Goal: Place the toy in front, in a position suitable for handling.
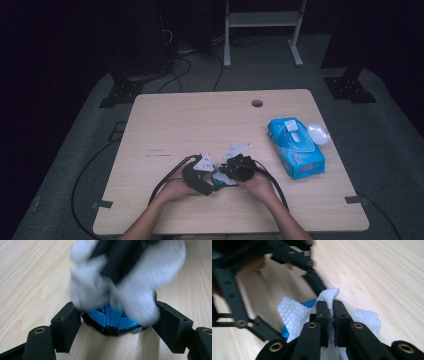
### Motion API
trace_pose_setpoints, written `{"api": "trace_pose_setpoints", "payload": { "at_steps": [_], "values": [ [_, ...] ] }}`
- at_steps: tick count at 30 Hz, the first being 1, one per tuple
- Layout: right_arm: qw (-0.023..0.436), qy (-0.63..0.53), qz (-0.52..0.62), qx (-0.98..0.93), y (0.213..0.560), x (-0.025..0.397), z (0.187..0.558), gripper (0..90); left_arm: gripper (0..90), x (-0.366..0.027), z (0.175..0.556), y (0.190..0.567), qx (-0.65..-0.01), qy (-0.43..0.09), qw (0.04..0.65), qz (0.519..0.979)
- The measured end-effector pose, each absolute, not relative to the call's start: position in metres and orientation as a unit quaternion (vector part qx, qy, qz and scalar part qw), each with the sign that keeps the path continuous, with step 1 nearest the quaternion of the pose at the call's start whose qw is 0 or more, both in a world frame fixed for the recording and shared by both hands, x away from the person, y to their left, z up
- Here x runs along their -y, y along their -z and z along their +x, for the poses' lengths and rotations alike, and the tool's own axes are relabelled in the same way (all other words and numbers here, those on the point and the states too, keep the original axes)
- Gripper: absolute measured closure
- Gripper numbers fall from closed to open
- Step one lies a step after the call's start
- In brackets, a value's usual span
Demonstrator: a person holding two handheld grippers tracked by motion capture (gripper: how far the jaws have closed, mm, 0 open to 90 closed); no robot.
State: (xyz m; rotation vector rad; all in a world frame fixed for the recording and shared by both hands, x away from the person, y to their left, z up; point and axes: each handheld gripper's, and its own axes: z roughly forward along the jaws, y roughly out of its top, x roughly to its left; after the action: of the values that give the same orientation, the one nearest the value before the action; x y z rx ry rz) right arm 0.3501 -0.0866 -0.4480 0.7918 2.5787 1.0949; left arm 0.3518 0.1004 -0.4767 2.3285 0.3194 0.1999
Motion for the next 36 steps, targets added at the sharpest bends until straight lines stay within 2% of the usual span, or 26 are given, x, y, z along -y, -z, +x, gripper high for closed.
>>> {"api": "trace_pose_setpoints", "payload": {
  "at_steps": [8,12,16,24,33,36],
  "values": [
    [0.101,-0.374,0.25,-0.887,0.454,0.067,0.345,84.3,25.2,-0.101,0.352,0.477,-0.126,-0.077,0.381,0.913],
    [0.087,-0.376,0.247,-0.889,0.452,0.071,0.343,84.3,25.2,-0.101,0.352,0.477,-0.124,-0.076,0.381,0.913],
    [0.095,-0.37,0.25,-0.889,0.448,0.081,0.341,84.4,25.2,-0.101,0.352,0.476,-0.127,-0.076,0.38,0.913],
    [0.072,-0.369,0.212,-0.902,0.453,0.064,0.335,84.2,25.2,-0.102,0.352,0.476,-0.123,-0.076,0.377,0.915],
    [0.09,-0.364,0.239,-0.895,0.442,0.099,0.335,84.4,25.3,-0.102,0.352,0.477,-0.129,-0.073,0.381,0.913],
    [0.088,-0.361,0.233,-0.899,0.442,0.096,0.333,84.4,25.3,-0.102,0.352,0.477,-0.129,-0.074,0.381,0.913]
  ]
}}
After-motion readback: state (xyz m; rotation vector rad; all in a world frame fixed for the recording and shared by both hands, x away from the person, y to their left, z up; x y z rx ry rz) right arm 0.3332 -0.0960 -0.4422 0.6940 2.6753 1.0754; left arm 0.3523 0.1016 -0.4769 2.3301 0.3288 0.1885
